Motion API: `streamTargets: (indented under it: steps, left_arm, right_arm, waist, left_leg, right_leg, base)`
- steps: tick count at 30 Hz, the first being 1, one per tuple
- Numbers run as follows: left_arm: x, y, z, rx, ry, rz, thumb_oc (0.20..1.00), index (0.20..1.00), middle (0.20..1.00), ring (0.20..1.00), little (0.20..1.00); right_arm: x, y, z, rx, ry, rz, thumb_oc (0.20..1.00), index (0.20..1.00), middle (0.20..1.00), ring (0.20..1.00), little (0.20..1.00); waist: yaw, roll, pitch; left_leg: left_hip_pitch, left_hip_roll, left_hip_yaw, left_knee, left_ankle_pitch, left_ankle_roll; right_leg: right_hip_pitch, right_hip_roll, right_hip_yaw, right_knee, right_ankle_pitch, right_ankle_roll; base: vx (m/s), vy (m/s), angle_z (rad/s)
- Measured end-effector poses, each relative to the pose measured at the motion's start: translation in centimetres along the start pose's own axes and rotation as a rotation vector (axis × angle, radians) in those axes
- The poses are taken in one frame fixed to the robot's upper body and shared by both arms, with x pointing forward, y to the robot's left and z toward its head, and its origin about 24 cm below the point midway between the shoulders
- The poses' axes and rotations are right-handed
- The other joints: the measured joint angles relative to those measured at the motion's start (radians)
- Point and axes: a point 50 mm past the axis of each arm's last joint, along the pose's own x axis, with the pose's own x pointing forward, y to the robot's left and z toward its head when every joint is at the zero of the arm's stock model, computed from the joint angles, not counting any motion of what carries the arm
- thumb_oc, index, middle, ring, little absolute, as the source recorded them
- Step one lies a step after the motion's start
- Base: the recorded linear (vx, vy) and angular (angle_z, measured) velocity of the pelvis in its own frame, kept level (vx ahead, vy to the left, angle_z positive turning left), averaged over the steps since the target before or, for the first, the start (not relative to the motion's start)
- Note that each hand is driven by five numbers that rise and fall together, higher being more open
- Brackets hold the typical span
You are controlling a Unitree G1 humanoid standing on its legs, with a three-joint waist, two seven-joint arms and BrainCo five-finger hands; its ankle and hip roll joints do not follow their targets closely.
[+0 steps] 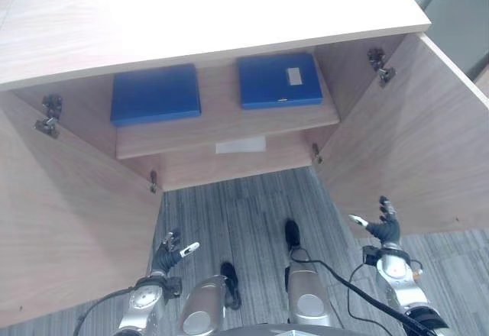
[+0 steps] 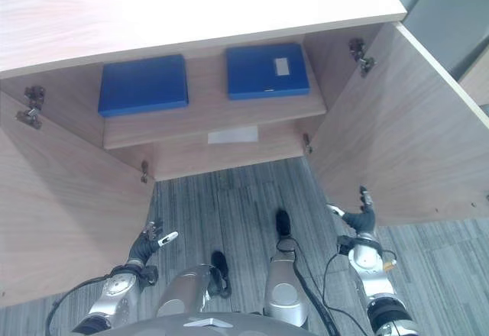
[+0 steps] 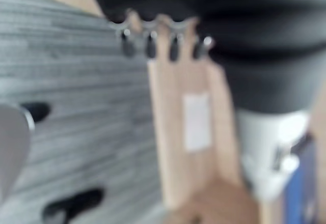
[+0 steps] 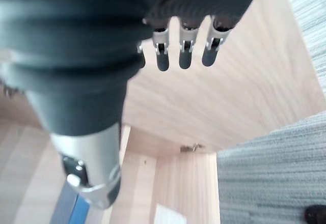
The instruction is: Put the empty folder in the office cabinet
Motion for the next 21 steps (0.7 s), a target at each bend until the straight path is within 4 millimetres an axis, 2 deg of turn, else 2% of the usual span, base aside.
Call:
streamTargets:
  steps: [2,4,7,8,9,11,13,14,15,17,19,20,21]
  left_arm:
    - [-0.1,0.1,-0.3,0.004,0.014,0.004,1.0,1.0,1.0,1.0,1.0]
    - [-0.4,0.4,-0.7,0.017,0.025,0.012,1.0,1.0,1.0,1.0,1.0]
    - [-1.2,0.7,-1.8,0.003,0.058,0.028,1.0,1.0,1.0,1.0,1.0]
    - [-1.5,0.7,-2.2,-0.003,0.072,0.032,1.0,1.0,1.0,1.0,1.0]
    - [-2.1,0.6,-3.4,-0.018,0.111,0.043,1.0,1.0,1.0,1.0,1.0]
    - [-2.6,0.1,-4.4,-0.038,0.139,0.048,1.0,1.0,1.0,1.0,1.0]
    - [-2.6,-0.8,-4.7,-0.05,0.146,0.034,1.0,1.0,1.0,1.0,1.0]
    - [-2.4,-1.0,-4.6,-0.051,0.143,0.032,1.0,1.0,1.0,1.0,1.0]
    - [-2.3,-1.1,-4.3,-0.044,0.131,0.026,1.0,1.0,1.0,1.0,1.0]
    - [-2.2,-0.6,-3.7,-0.036,0.112,0.038,1.0,1.0,1.0,1.0,1.0]
    - [-2.0,-0.5,-3.4,-0.05,0.102,0.048,1.0,1.0,1.0,1.0,1.0]
    - [-1.8,-0.4,-3.1,-0.054,0.094,0.054,1.0,1.0,1.0,1.0,1.0]
    - [-1.8,-0.5,-3.2,-0.061,0.097,0.055,1.0,1.0,1.0,1.0,1.0]
  right_arm:
    - [-0.4,-0.7,-0.8,0.007,0.019,-0.047,1.0,1.0,1.0,1.0,1.0]
    - [-1.0,-1.6,-1.6,0.048,0.041,-0.115,1.0,1.0,1.0,1.0,1.0]
    - [-2.0,-1.9,-3.1,0.104,0.092,-0.246,1.0,1.0,1.0,1.0,1.0]
    - [-2.3,-1.8,-3.4,0.119,0.105,-0.284,1.0,1.0,1.0,1.0,1.0]
    - [-3.2,-1.6,-4.5,0.125,0.144,-0.34,1.0,1.0,1.0,1.0,1.0]
    - [-3.8,-1.9,-5.2,0.138,0.176,-0.406,1.0,1.0,1.0,1.0,1.0]
    - [-4.4,-3.2,-6.0,0.162,0.211,-0.522,1.0,1.0,1.0,1.0,1.0]
    - [-4.6,-3.7,-6.1,0.174,0.222,-0.574,1.0,1.0,1.0,1.0,1.0]
    - [-4.7,-4.3,-6.1,0.201,0.223,-0.651,1.0,1.0,1.0,1.0,1.0]
    - [-4.9,-4.4,-6.1,0.227,0.223,-0.726,1.0,1.0,1.0,1.0,1.0]
    - [-4.2,-4.3,-5.5,0.247,0.208,-0.766,1.0,1.0,1.0,1.0,1.0]
    - [-3.8,-4.2,-5.0,0.267,0.187,-0.788,1.0,1.0,1.0,1.0,1.0]
    - [-3.6,-4.4,-4.9,0.278,0.184,-0.805,1.0,1.0,1.0,1.0,1.0]
  waist:
    - [-0.007,0.0,-0.001]
    - [-0.023,-0.002,-0.003]
    - [-0.036,-0.001,-0.021]
    - [-0.036,0.001,-0.029]
    - [-0.037,0.003,-0.057]
    - [-0.036,0.014,-0.071]
    - [-0.044,0.042,-0.086]
    - [-0.043,0.054,-0.092]
    - [-0.037,0.069,-0.097]
    - [-0.027,0.056,-0.1]
    - [-0.028,0.07,-0.1]
    - [-0.019,0.073,-0.102]
    - [-0.012,0.09,-0.107]
  left_leg:
    - [0.004,-0.004,0.011,0.024,-0.014,0.009]
    - [0.018,-0.009,0.02,0.039,-0.025,0.022]
    - [0.059,-0.002,0.057,0.011,-0.02,0.039]
    - [0.078,0.003,0.075,-0.01,-0.015,0.042]
    - [0.106,0.01,0.103,-0.057,-0.002,0.058]
    - [0.14,0.012,0.119,-0.129,0.033,0.059]
    - [0.173,0.02,0.125,-0.248,0.106,0.055]
    - [0.177,0.028,0.122,-0.283,0.13,0.048]
    - [0.187,0.037,0.122,-0.343,0.174,0.031]
    - [0.187,0.031,0.115,-0.356,0.187,0.004]
    - [0.172,0.041,0.101,-0.359,0.186,-0.005]
    - [0.176,0.046,0.089,-0.358,0.19,-0.01]
    - [0.17,0.066,0.097,-0.371,0.213,-0.011]
  right_leg:
    - [0.008,-0.003,0.016,0.0,-0.007,0.009]
    - [0.025,-0.012,0.024,0.002,-0.029,0.034]
    - [0.032,-0.014,0.025,0.008,-0.131,0.068]
    - [0.032,-0.014,0.011,0.008,-0.156,0.073]
    - [0.034,-0.012,-0.056,0.01,-0.191,0.07]
    - [0.031,-0.007,-0.089,0.038,-0.189,0.074]
    - [0.024,0.019,-0.092,0.142,-0.189,0.074]
    - [0.018,0.029,-0.093,0.195,-0.192,0.07]
    - [0.034,0.042,-0.095,0.261,-0.187,0.051]
    - [0.085,0.06,-0.099,0.225,-0.118,0.019]
    - [0.084,0.081,-0.098,0.195,-0.091,0.018]
    - [0.102,0.082,-0.103,0.122,-0.129,0.063]
    - [0.128,0.088,-0.112,0.084,-0.135,0.043]
  base:
    - [-0.13,0.178,-0.19]
    - [-0.07,0.157,-0.1]
    - [-0.03,0.132,-0.34]
    - [-0.07,0.13,-0.56]
    - [-0.11,0.117,-0.55]
    - [-0.15,0.079,-0.39]
    - [-0.17,0.045,-0.11]
    - [-0.14,0.003,-0.05]
    - [-0.14,-0.02,-0.05]
    - [-0.09,-0.042,-0.2]
    - [-0.04,-0.11,-0.33]
    - [-0.02,-0.172,-0.33]
    - [0.0,-0.224,-0.34]
